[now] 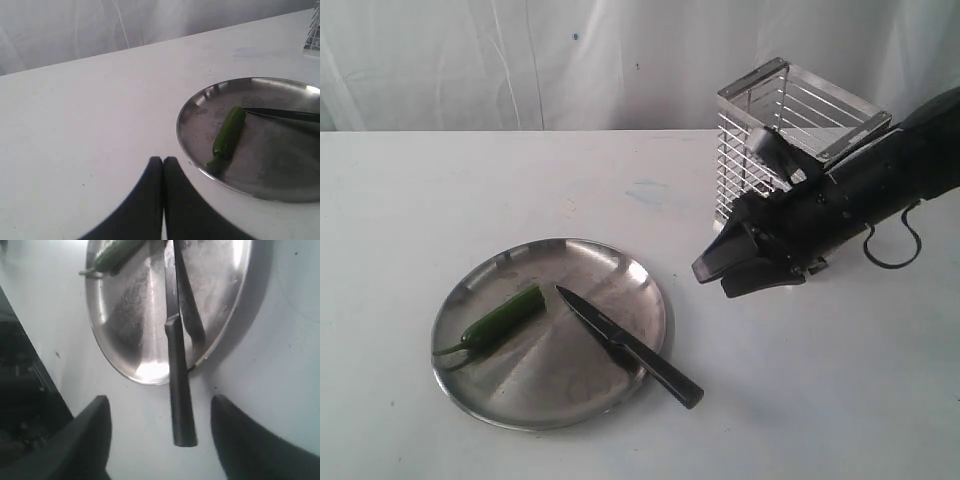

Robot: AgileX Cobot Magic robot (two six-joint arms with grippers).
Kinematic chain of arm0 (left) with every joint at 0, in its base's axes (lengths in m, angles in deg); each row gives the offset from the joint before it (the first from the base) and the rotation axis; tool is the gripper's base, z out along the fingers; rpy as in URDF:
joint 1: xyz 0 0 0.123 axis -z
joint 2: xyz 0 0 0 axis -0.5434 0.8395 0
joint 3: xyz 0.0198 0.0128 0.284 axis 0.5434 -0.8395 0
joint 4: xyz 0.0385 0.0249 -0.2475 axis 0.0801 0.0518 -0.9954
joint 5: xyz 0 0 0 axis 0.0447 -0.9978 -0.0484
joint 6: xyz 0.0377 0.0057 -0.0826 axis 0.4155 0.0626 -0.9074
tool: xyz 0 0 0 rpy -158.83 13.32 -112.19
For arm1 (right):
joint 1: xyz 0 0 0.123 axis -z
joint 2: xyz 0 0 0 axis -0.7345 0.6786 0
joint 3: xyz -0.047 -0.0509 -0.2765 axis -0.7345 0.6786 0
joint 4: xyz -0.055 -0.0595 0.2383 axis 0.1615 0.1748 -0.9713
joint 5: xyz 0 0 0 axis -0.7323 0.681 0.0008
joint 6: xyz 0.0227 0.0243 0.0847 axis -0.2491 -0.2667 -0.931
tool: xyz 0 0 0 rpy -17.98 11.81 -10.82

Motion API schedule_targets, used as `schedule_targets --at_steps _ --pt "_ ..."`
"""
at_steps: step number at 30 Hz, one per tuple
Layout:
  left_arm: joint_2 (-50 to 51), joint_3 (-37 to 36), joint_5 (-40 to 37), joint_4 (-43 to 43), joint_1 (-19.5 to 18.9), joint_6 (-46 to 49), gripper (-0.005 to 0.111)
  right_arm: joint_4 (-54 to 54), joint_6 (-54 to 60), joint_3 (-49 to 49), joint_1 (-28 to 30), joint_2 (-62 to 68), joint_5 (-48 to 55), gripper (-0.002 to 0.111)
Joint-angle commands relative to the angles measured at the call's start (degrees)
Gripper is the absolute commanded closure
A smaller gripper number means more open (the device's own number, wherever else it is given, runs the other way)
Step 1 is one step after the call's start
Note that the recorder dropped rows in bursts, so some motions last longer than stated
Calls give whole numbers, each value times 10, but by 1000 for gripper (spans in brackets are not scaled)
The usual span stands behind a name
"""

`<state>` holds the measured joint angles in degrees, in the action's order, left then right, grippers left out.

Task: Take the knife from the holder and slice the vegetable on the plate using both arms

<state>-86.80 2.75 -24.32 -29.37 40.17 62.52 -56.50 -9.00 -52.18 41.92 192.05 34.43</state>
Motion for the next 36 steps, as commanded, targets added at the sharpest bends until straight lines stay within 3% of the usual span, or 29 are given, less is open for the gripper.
schedule_targets --at_steps 1,12,17,29,36 --pt "-2 -2 0 -1 2 -4 107 -17 -10 -30 3 -18 4 53" --pt "-2 -2 0 -1 2 -4 107 -44 -19 -43 3 -27 4 53" --pt "-2 -2 0 -1 2 -4 107 -3 -67 -35 3 -27 4 53" --pt "-2 -2 0 -1 2 -4 107 36 -46 -13 -71 -27 4 53" --pt "-2 -2 0 -1 2 -4 107 50 -36 -13 -77 5 4 53"
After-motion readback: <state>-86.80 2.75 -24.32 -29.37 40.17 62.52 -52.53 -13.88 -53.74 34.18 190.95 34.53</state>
